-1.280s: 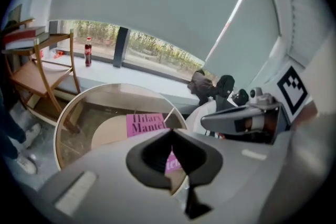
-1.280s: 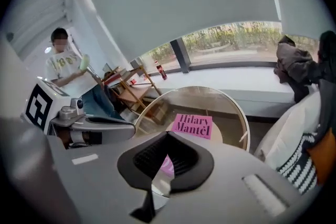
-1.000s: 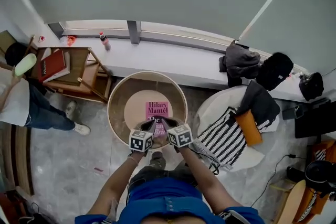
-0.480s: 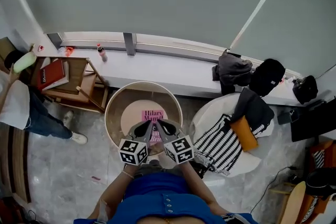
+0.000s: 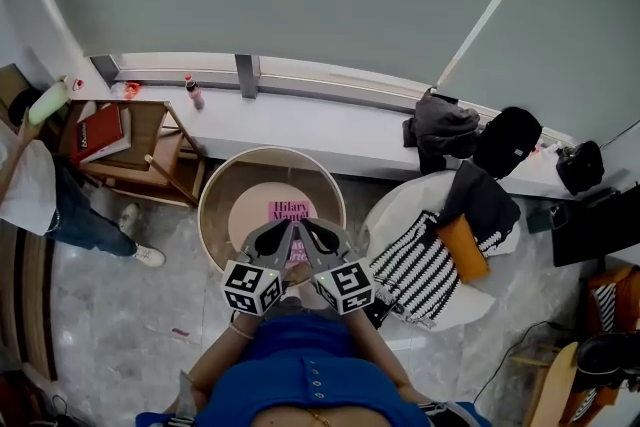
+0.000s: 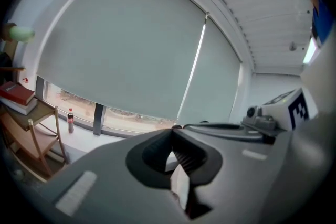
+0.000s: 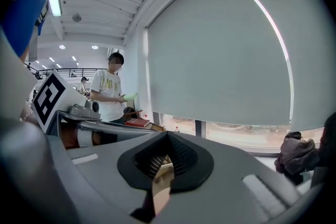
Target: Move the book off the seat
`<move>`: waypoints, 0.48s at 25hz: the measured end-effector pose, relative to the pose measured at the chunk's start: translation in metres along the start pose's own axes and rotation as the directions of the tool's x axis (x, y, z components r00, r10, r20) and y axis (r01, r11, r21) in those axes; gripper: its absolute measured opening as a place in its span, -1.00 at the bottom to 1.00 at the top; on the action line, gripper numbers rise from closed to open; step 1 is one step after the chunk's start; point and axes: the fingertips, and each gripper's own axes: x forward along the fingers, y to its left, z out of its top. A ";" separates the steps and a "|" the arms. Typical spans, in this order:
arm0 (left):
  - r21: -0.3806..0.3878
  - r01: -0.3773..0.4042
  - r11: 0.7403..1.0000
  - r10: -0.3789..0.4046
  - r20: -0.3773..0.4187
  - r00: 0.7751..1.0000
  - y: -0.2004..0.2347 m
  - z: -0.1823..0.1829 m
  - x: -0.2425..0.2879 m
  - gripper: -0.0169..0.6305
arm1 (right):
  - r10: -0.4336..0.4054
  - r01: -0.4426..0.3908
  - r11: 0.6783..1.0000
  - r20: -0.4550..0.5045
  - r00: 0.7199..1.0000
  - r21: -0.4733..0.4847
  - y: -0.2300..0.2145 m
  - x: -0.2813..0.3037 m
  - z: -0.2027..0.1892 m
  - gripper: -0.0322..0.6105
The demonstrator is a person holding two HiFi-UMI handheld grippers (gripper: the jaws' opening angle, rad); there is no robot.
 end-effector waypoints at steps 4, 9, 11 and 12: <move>0.019 -0.007 1.000 0.007 0.021 1.000 -0.003 0.012 -0.003 -0.94 | -0.019 0.019 1.000 0.030 0.999 0.001 -0.006 -0.005 0.014 -0.90; 0.050 -0.036 0.998 0.033 0.048 0.998 -0.001 0.029 -0.008 -0.94 | -0.021 0.022 1.000 0.058 0.998 -0.008 -0.007 -0.004 0.032 -0.90; 0.048 -0.041 0.998 0.039 0.058 0.998 -0.002 0.033 -0.007 -0.94 | -0.020 0.021 1.000 0.068 0.997 -0.022 -0.007 -0.006 0.039 -0.90; 0.045 -0.042 0.998 0.039 0.063 0.997 -0.003 0.034 -0.008 -0.94 | -0.018 0.021 0.999 0.071 0.997 -0.029 -0.006 -0.008 0.042 -0.90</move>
